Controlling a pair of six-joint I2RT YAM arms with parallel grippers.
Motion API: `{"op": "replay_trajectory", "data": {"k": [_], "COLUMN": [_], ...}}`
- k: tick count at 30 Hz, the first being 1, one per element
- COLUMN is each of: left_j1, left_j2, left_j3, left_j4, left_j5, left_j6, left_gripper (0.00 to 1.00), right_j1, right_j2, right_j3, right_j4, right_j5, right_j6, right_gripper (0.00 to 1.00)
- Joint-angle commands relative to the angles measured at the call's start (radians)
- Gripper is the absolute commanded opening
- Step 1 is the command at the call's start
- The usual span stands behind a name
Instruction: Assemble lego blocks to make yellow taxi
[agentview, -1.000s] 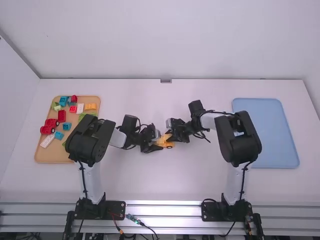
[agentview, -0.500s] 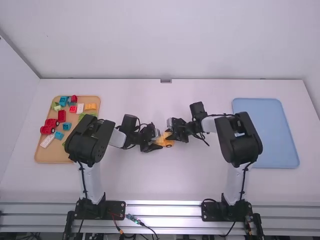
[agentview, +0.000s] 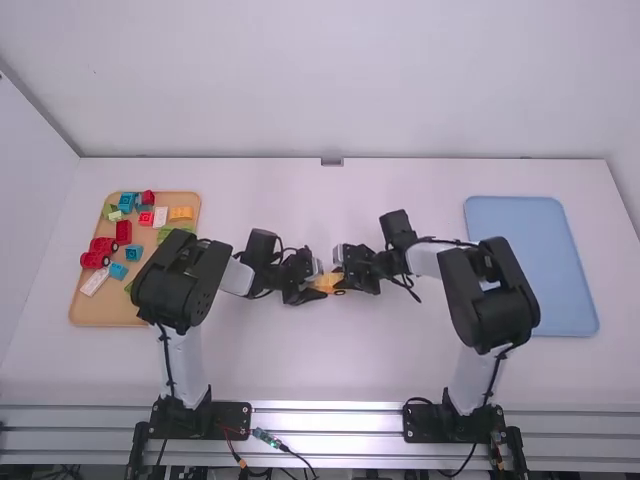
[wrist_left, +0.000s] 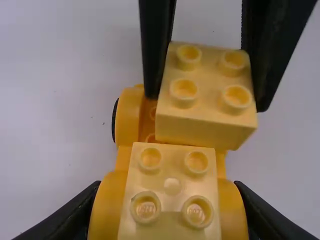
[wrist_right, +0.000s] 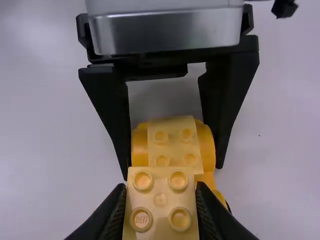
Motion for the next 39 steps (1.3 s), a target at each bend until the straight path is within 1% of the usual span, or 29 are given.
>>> {"op": "replay_trajectory", "data": {"k": [1, 5, 8, 12, 25, 29, 30, 35, 39], "left_j1": [0.003, 0.003, 0.002, 0.002, 0.004, 0.001, 0.005, 0.004, 0.0], "left_j2": [0.018, 0.018, 0.018, 0.018, 0.018, 0.018, 0.018, 0.018, 0.018], "left_j3": [-0.009, -0.011, -0.021, -0.045, -0.071, -0.05, -0.032, 0.018, 0.034], "left_j4": [-0.028, -0.031, -0.035, -0.033, -0.026, -0.094, -0.144, -0.253, -0.274], "left_j5": [-0.065, -0.062, -0.059, -0.059, -0.035, 0.029, 0.044, 0.047, 0.052], "left_j6": [0.03, 0.032, 0.081, 0.104, 0.106, 0.174, 0.206, 0.221, 0.221], "left_gripper": [0.55, 0.55, 0.55, 0.49, 0.49, 0.49, 0.48, 0.47, 0.43], "right_j1": [0.003, -0.003, -0.016, -0.018, -0.028, -0.028, -0.029, -0.029, -0.022], "right_j2": [-0.021, -0.019, -0.019, -0.019, -0.019, -0.019, -0.019, -0.019, -0.019], "right_j3": [-0.028, -0.055, -0.076, -0.104, -0.091, -0.099, -0.099, -0.104, -0.101], "right_j4": [-0.001, 0.065, 0.113, 0.182, 0.121, 0.124, 0.124, 0.154, 0.146], "right_j5": [-0.009, -0.01, -0.008, -0.009, -0.031, -0.035, -0.035, -0.061, -0.061], "right_j6": [-0.011, 0.039, 0.068, 0.118, 0.076, 0.059, 0.059, 0.071, 0.064], "right_gripper": [0.0, 0.0, 0.0, 0.0, 0.0, 0.0, 0.0, 0.0, 0.0]}}
